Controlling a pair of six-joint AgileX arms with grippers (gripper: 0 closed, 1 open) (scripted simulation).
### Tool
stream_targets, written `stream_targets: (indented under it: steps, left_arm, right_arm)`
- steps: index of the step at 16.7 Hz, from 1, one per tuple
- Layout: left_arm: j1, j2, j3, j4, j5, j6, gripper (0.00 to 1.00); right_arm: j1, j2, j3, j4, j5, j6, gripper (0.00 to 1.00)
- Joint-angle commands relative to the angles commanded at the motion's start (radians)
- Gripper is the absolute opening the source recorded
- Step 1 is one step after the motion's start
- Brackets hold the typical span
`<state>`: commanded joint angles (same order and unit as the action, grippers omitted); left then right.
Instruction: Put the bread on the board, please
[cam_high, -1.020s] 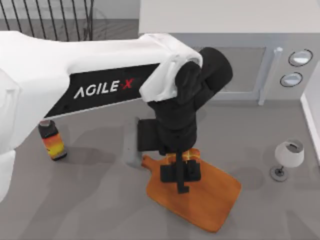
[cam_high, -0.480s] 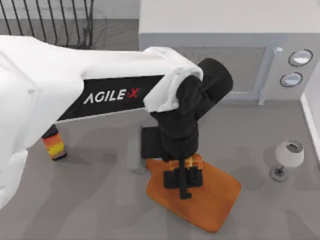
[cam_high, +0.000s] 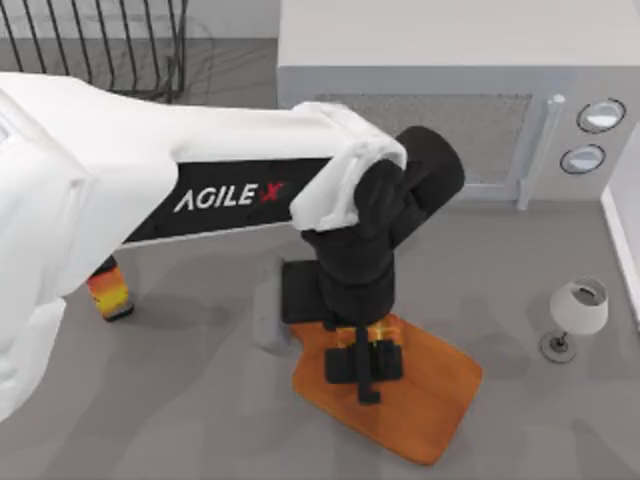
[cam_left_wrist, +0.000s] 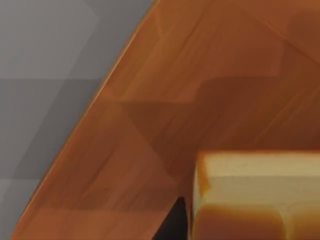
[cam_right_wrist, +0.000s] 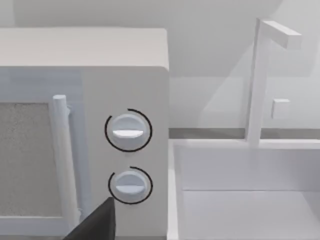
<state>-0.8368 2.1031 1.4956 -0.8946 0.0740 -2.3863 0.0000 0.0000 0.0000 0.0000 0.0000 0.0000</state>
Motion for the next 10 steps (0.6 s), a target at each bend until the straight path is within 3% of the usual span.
stream_targets:
  steps: [10]
  left_arm:
    - [0.0, 0.0, 0.0, 0.0, 0.0, 0.0, 0.98]
  right_arm:
    - [0.0, 0.0, 0.0, 0.0, 0.0, 0.0, 1.0]
